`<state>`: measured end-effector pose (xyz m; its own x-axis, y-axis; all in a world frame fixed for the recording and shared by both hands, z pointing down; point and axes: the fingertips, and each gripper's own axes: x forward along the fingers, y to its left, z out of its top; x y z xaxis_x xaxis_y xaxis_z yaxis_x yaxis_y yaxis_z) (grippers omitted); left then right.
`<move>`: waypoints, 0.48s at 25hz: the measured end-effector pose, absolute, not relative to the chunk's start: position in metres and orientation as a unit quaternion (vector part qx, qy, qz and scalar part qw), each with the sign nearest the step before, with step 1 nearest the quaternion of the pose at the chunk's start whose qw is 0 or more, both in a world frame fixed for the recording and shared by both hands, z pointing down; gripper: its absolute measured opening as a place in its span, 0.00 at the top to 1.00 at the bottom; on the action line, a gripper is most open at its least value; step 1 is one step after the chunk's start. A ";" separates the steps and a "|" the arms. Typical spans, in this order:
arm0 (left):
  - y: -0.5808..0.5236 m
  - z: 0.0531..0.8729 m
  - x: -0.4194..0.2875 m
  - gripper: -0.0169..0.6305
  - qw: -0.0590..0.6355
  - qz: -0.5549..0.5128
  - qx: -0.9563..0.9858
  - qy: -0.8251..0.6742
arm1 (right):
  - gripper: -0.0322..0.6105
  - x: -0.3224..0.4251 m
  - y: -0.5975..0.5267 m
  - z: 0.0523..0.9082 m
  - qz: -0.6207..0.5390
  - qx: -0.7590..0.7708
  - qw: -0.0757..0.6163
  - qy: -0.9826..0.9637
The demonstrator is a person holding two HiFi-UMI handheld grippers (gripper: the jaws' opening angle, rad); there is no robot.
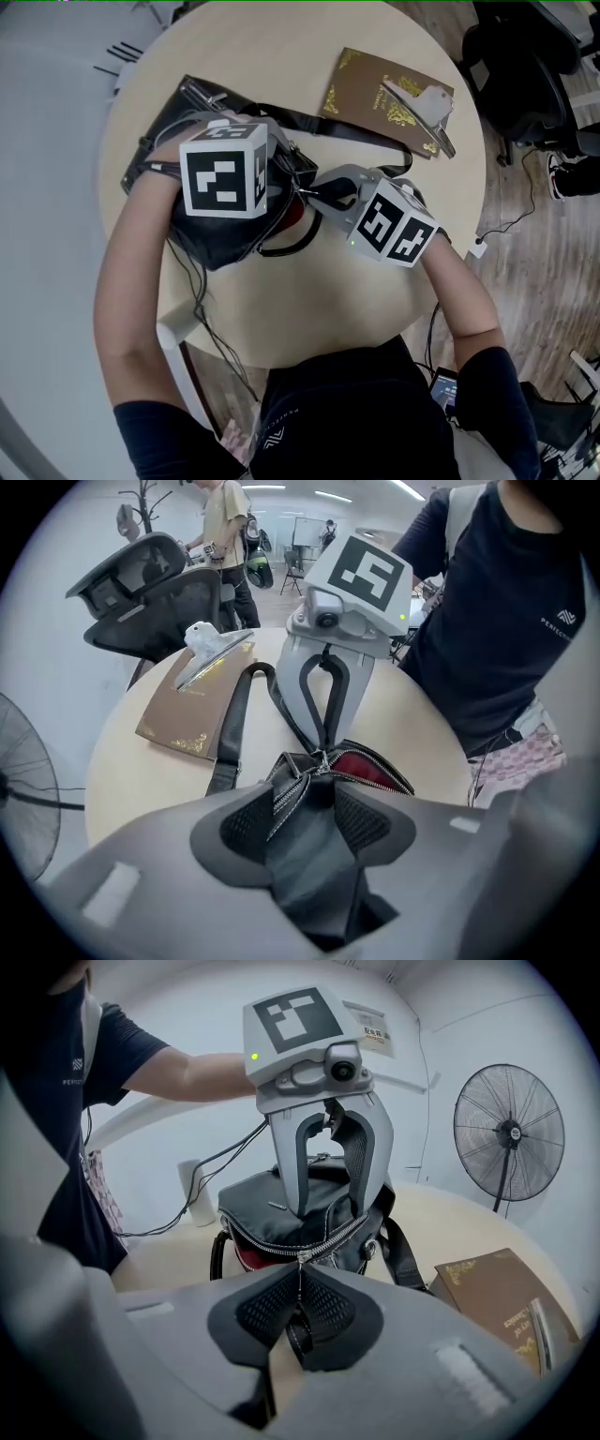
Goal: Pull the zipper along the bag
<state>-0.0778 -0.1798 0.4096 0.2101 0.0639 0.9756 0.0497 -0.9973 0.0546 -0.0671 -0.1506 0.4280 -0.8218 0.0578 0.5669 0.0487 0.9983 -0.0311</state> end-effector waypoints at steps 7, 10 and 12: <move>-0.180 0.409 -0.079 0.67 0.000 0.626 0.779 0.039 | 0.93 -0.068 -0.149 0.426 0.012 -0.015 0.285 -0.958; -0.182 0.405 -0.077 0.68 -0.009 0.625 0.780 0.038 | 0.93 -0.066 -0.151 0.423 0.008 -0.009 0.287 -0.958; -0.182 0.401 -0.077 0.70 -0.013 0.626 0.779 0.037 | 0.93 -0.064 -0.152 0.420 0.006 -0.004 0.286 -0.958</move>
<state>-0.0767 -0.1818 0.4015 0.2141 0.0410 0.9760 0.0744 -0.9969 0.0255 -0.0645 -0.1522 0.4204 -0.8366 0.0117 0.5477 0.0051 0.9999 -0.0136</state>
